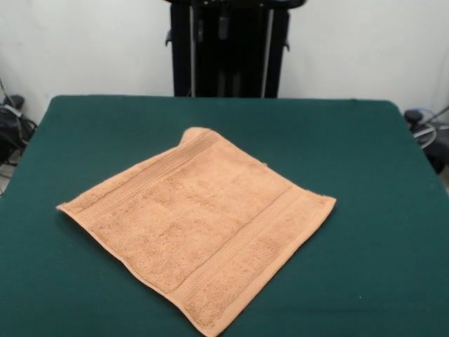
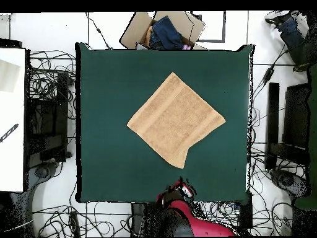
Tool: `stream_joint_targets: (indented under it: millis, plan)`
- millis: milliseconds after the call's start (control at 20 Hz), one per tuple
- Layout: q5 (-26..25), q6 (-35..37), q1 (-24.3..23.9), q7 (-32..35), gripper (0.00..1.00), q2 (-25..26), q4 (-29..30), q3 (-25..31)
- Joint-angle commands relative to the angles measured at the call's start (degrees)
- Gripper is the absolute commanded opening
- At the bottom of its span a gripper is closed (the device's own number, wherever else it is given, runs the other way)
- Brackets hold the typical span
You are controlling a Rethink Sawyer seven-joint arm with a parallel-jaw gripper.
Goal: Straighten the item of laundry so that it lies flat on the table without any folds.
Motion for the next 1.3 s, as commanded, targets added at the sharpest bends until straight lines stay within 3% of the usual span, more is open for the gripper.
stream_joint_targets:
  millis: [50,500,950,1300]
  plan:
    - [6.19,4.72,3.92,15.42,1.00,7.31,-8.78,1.62]
    - [7.89,0.62,4.90,14.37,1.00,13.57,-12.70,1.80]
    - [7.56,-2.28,2.93,14.96,1.00,15.95,-13.84,4.47]
    - [8.56,-0.67,1.26,14.79,1.00,16.85,-14.50,8.24]
